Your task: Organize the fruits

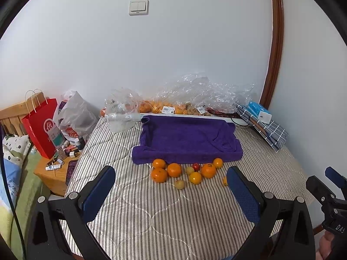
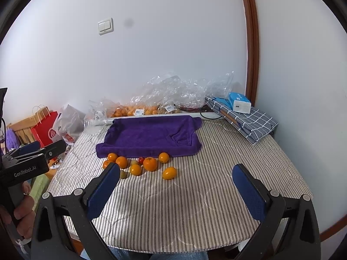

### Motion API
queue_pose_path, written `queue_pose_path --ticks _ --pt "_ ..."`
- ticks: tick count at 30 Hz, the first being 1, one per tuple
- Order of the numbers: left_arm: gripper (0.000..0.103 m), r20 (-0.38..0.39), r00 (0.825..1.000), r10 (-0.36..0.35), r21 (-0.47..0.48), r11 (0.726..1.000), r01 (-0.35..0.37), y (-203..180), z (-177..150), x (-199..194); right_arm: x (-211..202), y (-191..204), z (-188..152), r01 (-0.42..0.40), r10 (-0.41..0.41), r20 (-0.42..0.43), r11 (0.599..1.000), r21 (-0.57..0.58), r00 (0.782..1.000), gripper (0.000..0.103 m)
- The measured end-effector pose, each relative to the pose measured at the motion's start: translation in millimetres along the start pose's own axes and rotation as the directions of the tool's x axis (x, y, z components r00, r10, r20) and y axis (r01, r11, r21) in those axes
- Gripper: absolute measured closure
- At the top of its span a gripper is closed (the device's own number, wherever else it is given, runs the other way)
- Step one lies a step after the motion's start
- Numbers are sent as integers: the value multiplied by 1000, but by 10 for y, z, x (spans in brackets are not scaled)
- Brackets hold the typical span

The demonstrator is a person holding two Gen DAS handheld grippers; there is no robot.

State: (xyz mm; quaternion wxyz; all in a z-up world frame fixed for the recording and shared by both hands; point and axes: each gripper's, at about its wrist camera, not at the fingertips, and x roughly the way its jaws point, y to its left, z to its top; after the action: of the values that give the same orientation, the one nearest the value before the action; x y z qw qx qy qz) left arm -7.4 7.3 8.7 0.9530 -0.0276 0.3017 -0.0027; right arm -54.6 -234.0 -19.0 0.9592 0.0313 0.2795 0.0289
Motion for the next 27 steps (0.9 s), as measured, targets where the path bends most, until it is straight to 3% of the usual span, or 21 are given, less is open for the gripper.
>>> queue_pose_path --ticks 27 --pt "0 8 1000 -13 4 1000 13 -17 -24 73 209 25 -25 -23 24 -27 1000 16 999 1"
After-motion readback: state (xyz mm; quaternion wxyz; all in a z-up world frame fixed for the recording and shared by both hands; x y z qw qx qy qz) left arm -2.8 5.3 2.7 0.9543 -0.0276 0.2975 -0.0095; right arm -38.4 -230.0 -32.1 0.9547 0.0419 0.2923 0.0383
